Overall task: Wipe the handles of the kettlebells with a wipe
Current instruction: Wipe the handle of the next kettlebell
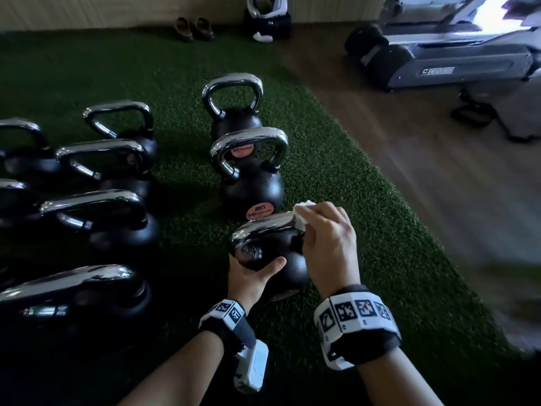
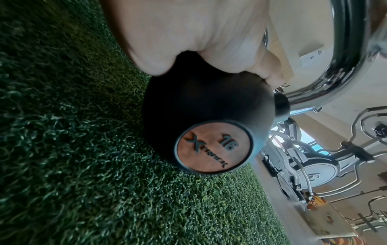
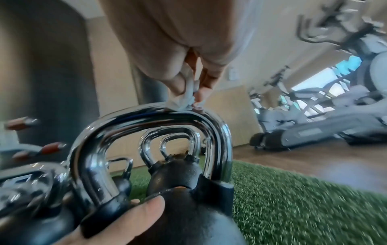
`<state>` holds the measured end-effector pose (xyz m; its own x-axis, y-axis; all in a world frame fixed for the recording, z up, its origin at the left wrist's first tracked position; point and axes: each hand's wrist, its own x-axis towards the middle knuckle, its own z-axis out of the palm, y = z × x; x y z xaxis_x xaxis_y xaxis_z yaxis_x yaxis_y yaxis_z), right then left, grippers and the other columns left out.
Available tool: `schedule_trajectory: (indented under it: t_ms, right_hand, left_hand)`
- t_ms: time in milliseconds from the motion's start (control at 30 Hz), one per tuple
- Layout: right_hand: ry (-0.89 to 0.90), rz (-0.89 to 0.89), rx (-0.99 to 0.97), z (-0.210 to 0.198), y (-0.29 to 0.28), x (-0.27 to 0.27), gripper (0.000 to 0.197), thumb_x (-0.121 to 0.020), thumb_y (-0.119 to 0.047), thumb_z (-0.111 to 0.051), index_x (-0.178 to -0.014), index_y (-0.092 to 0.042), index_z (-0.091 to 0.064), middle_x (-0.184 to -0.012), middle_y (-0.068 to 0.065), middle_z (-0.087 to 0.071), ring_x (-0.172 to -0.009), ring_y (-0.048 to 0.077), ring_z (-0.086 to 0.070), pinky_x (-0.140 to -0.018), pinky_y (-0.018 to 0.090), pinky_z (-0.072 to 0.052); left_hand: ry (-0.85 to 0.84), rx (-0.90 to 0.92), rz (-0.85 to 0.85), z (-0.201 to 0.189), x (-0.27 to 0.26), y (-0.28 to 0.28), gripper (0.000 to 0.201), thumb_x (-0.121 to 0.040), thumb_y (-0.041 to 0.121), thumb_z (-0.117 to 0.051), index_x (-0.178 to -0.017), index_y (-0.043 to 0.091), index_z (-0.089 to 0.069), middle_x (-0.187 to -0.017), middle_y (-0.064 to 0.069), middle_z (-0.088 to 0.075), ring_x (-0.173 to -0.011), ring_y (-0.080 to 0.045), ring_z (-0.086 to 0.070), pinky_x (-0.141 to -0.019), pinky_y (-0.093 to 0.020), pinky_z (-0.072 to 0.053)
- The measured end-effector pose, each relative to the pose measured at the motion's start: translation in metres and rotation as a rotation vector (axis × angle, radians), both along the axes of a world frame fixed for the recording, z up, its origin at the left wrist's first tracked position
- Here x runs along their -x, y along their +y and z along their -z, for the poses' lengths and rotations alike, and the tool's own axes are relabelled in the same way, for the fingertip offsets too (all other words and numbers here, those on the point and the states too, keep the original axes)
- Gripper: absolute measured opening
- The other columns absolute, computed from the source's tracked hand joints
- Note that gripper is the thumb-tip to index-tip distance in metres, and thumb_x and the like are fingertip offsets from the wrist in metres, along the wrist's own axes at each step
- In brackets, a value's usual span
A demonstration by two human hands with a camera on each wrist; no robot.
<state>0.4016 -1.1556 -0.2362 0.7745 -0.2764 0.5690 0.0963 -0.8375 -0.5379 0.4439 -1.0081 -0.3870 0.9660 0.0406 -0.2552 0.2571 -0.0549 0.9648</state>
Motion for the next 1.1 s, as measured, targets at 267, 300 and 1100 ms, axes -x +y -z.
schedule_trajectory:
  t_ms: [267, 300, 1100]
  right_hand:
    - [0.177, 0.206, -0.316, 0.013, -0.028, -0.006, 0.031, -0.089, 0.004, -0.067, -0.11, -0.014, -0.08, -0.097, 0.005, -0.076, -0.085, 0.022, -0.072, -0.075, 0.009, -0.039]
    - [0.198, 0.219, -0.326, 0.012, -0.028, -0.004, 0.03, -0.089, 0.002, -0.068, -0.111, -0.015, -0.08, -0.097, 0.006, -0.077, -0.084, 0.021, -0.071, -0.074, 0.01, -0.038]
    - [0.446, -0.034, -1.136, 0.031, -0.035, 0.047, 0.027, -0.089, -0.014, -0.076, -0.116, -0.01, -0.077, -0.109, 0.0, -0.079, -0.108, 0.01, -0.072, -0.098, 0.035, -0.056]
  left_hand:
    - [0.011, 0.045, 0.004, -0.015, 0.005, -0.001, 0.106, -0.041, 0.05, -0.1, -0.132, 0.017, -0.057, -0.122, 0.003, -0.072, -0.113, -0.007, -0.069, -0.109, -0.04, -0.052]
    - [0.012, 0.046, 0.005, -0.016, 0.005, -0.001, 0.107, -0.041, 0.05, -0.1, -0.132, 0.017, -0.056, -0.123, 0.002, -0.072, -0.114, -0.007, -0.069, -0.109, -0.04, -0.052]
    - [0.336, -0.29, 0.303, -0.093, 0.015, 0.046, 0.029, -0.084, 0.034, -0.079, -0.107, 0.017, -0.072, -0.087, 0.005, -0.079, -0.078, -0.014, -0.076, -0.091, -0.035, -0.058]
